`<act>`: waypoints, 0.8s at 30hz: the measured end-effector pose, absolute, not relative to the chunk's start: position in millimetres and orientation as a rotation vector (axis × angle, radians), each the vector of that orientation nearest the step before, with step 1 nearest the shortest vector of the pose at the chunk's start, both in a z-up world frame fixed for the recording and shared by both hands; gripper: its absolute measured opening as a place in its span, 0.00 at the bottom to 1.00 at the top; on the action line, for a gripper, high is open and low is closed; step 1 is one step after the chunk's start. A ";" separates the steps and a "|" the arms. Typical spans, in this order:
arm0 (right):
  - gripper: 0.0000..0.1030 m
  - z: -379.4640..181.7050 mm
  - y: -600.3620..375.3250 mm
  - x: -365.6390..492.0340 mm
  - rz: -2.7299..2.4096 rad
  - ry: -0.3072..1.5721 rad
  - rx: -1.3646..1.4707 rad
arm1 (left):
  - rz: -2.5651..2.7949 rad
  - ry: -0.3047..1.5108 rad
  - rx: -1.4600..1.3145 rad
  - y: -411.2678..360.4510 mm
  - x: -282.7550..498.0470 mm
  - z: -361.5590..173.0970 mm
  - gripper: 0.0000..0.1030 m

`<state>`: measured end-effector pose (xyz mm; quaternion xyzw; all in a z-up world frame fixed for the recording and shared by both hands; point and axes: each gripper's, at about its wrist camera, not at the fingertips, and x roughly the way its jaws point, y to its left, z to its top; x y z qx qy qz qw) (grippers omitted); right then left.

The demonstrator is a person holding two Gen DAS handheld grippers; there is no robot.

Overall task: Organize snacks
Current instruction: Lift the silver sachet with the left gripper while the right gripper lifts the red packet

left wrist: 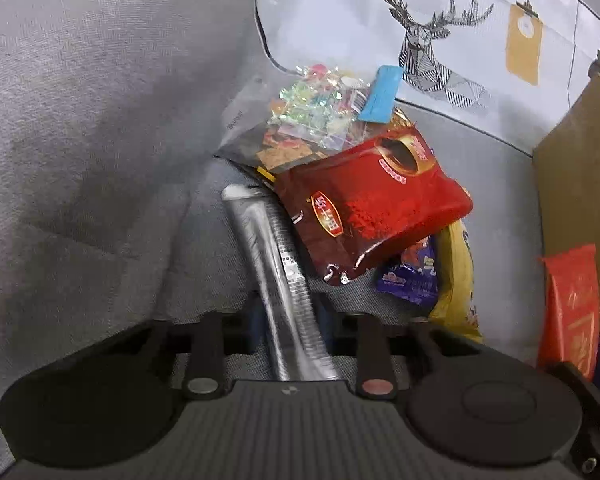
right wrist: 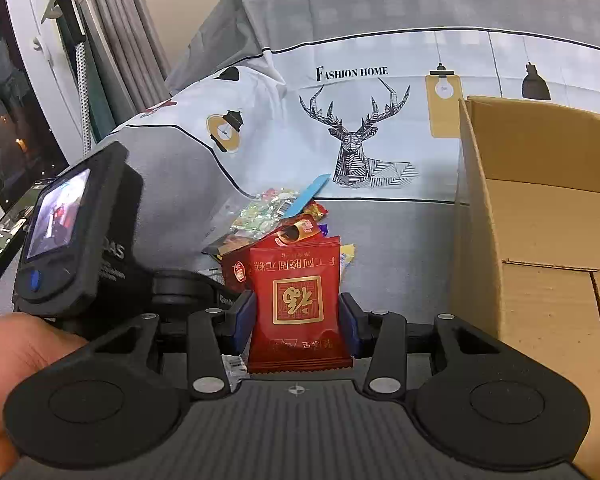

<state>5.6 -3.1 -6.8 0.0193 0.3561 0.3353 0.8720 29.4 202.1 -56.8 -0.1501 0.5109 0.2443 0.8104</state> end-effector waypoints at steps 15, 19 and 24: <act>0.46 14.8 -5.8 -3.8 0.718 0.663 0.072 | 0.505 0.873 -0.475 221.0 -7.0 10.3 0.09; 0.46 22.3 -8.6 -6.3 0.715 0.630 0.084 | 0.488 0.834 -0.436 214.6 -10.0 25.1 0.09; 0.46 41.0 -19.9 -5.8 0.703 0.571 0.122 | 0.452 0.780 -0.410 203.0 -9.9 41.1 0.09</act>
